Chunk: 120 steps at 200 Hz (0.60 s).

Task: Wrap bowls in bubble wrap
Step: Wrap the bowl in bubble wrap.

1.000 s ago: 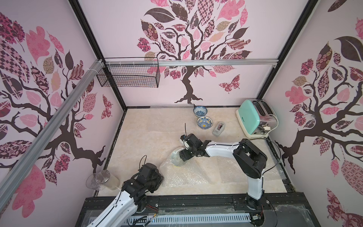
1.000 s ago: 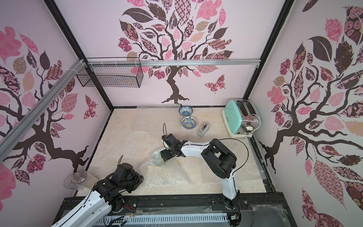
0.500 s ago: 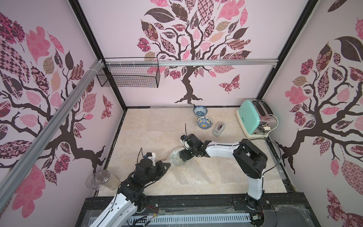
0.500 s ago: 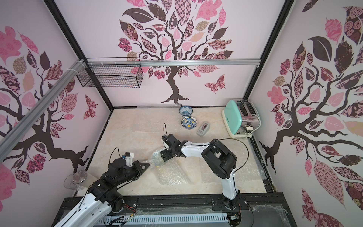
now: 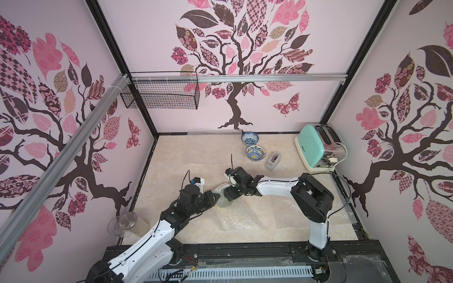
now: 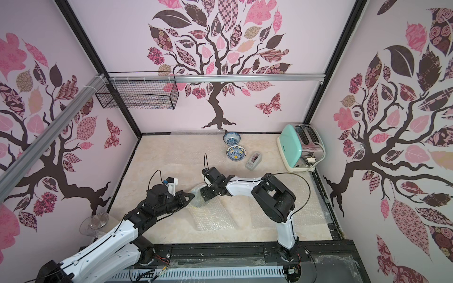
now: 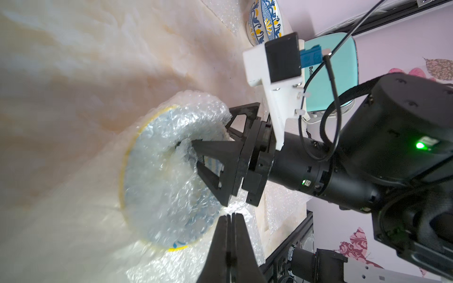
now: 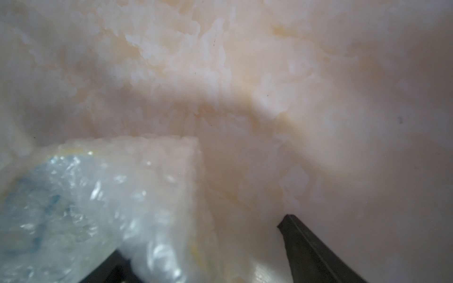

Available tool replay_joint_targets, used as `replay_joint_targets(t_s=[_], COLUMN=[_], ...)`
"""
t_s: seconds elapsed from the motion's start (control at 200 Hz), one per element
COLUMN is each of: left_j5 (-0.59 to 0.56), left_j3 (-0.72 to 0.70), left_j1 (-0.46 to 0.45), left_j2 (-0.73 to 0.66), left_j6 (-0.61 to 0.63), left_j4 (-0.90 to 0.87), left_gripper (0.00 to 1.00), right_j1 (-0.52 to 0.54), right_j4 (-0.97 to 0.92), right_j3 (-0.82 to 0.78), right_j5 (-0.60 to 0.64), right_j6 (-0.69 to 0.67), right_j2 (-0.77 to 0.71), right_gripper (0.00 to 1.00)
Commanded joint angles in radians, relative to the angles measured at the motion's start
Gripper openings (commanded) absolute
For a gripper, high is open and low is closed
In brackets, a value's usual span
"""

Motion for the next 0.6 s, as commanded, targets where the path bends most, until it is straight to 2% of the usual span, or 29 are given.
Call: replay_joint_targets(t_s=[0.0, 0.13, 0.22, 0.3, 0.345, 0.43, 0.495, 0.595], left_j5=[0.012, -0.004, -0.01, -0.151, -0.253, -0.35, -0.35, -0.294], left_j3=[0.019, 0.028, 0.081, 0.108, 0.116, 0.097, 0.059, -0.009], left_j1=[0.005, 0.009, 0.026, 0.026, 0.03, 0.055, 0.089, 0.157], left_j2=[0.068, 0.144, 0.115, 0.026, -0.032, -0.142, -0.211, -0.267], left_j6=[0.05, 0.073, 0.116, 0.109, 0.089, 0.067, 0.062, 0.052], left_j4=[0.094, 0.128, 0.019, -0.131, -0.23, -0.355, -0.394, -0.393], left_gripper=[0.0, 0.0, 0.0, 0.01, 0.22, 0.51, 0.74, 0.95], right_j1=[-0.006, -0.006, -0.007, -0.007, -0.006, -0.007, -0.007, -0.007], right_j4=[-0.094, -0.09, -0.086, -0.088, -0.09, -0.09, -0.09, -0.09], right_j3=[-0.041, -0.045, -0.051, -0.046, -0.044, -0.046, -0.047, -0.045], right_j5=[-0.001, 0.001, 0.002, -0.004, -0.004, 0.0, 0.0, -0.004], right_j6=[0.006, 0.006, 0.006, 0.007, 0.006, 0.006, 0.005, 0.007], right_j2=[0.035, 0.03, 0.028, 0.032, 0.032, 0.031, 0.031, 0.031], right_gripper=[0.83, 0.83, 0.83, 0.83, 0.83, 0.83, 0.83, 0.83])
